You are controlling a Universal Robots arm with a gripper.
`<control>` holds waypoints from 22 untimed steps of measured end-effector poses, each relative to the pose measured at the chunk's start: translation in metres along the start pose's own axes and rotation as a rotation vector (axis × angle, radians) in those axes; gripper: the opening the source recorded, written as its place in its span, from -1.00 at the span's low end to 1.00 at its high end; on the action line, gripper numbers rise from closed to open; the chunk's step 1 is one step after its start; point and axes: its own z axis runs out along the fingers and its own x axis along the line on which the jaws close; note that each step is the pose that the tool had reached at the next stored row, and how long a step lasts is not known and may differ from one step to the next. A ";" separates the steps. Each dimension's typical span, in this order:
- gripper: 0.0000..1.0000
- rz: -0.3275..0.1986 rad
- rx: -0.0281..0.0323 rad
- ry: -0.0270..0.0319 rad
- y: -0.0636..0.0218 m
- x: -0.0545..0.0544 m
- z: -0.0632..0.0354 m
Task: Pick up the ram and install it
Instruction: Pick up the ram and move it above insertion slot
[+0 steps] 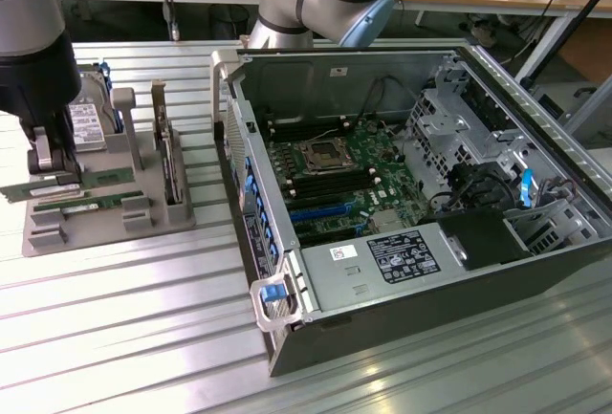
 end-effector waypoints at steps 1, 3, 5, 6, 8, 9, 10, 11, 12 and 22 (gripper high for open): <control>-0.76 0.000 0.0002 0.0001 0.0001 0.000 -0.0020; -0.76 0.000 0.0001 0.0000 0.0004 0.000 -0.0085; -0.76 0.000 0.0002 0.0000 0.0006 0.000 -0.0144; -0.76 0.000 0.0002 0.0000 0.0007 -0.001 -0.0159; -0.76 0.000 0.0001 0.0000 0.0009 -0.001 -0.0213; -0.76 0.000 0.0001 0.0001 0.0010 -0.001 -0.0236; -0.76 0.000 0.0001 0.0001 0.0012 -0.001 -0.0263; -0.76 0.000 0.0002 0.0000 0.0013 -0.001 -0.0293; -0.76 0.000 0.0002 0.0000 0.0014 -0.001 -0.0316; -0.76 0.000 0.0001 0.0001 0.0026 -0.002 -0.0589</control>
